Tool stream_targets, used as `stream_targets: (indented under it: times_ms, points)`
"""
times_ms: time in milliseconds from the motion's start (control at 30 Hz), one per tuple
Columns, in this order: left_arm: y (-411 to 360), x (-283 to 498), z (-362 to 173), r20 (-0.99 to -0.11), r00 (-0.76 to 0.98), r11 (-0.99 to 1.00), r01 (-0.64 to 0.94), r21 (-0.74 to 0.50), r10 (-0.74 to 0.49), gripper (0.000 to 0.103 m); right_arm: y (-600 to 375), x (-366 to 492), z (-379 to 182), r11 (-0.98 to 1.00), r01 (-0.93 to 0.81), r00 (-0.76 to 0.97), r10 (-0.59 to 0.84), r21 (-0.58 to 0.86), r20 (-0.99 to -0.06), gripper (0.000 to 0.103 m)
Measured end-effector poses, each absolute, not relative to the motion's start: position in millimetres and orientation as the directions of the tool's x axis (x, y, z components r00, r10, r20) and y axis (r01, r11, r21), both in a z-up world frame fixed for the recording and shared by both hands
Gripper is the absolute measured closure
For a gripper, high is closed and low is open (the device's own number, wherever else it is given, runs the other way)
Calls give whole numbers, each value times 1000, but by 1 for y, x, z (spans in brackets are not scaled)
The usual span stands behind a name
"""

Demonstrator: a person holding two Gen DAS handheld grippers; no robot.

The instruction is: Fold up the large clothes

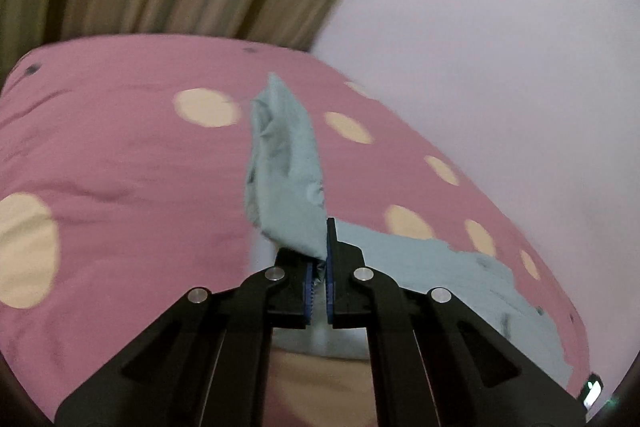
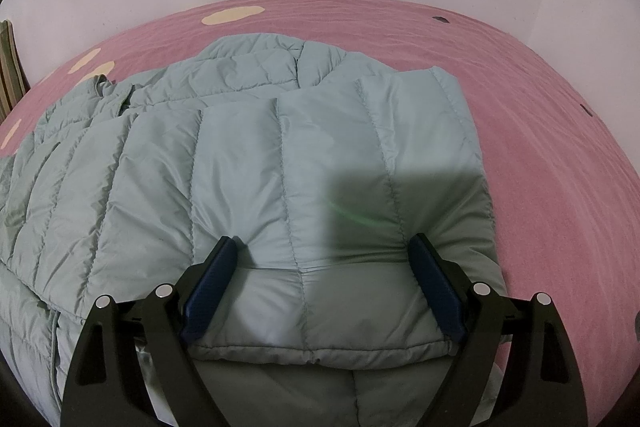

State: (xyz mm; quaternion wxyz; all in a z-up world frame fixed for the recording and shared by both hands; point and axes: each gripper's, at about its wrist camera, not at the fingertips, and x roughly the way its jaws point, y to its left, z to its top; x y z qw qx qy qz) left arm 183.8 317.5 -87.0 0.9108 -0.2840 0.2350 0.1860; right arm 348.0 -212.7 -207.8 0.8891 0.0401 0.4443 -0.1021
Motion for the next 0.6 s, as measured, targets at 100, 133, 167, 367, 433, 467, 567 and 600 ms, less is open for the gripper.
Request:
stream_targets:
  times_ms: [100, 133, 167, 367, 433, 467, 567, 600]
  points:
    - [277, 208, -75, -522, 842, 817, -394, -421, 137, 99, -214, 349, -207, 976, 217, 585, -144, -16, -798, 17]
    - [265, 215, -74, -521, 845, 829, -374, -416, 120, 99, -214, 349, -207, 976, 217, 586, -143, -16, -798, 17]
    - [244, 227, -71, -521, 848, 851, -338, -403, 90, 99, -214, 349, -207, 976, 217, 585, -142, -15, -798, 17]
    - [148, 278, -70, -537, 843, 918, -182, -352, -38, 99, -214, 349, -207, 976, 218, 585, -143, -14, -798, 17]
    - [114, 293, -74, -546, 834, 935, -131, -329, -76, 99, -214, 349, -207, 976, 218, 586, -142, -14, -798, 17]
    - [103, 298, -76, -552, 829, 939, -113, -326, -92, 99, -214, 349, -207, 976, 218, 586, -142, -13, -798, 17]
    - [57, 319, -85, -575, 803, 949, -44, -313, -153, 99, -214, 348, -207, 976, 219, 586, -143, -14, -798, 17]
    - [41, 326, -88, -584, 794, 953, -22, -302, -167, 99, -214, 349, -207, 976, 219, 586, -143, -14, -798, 17]
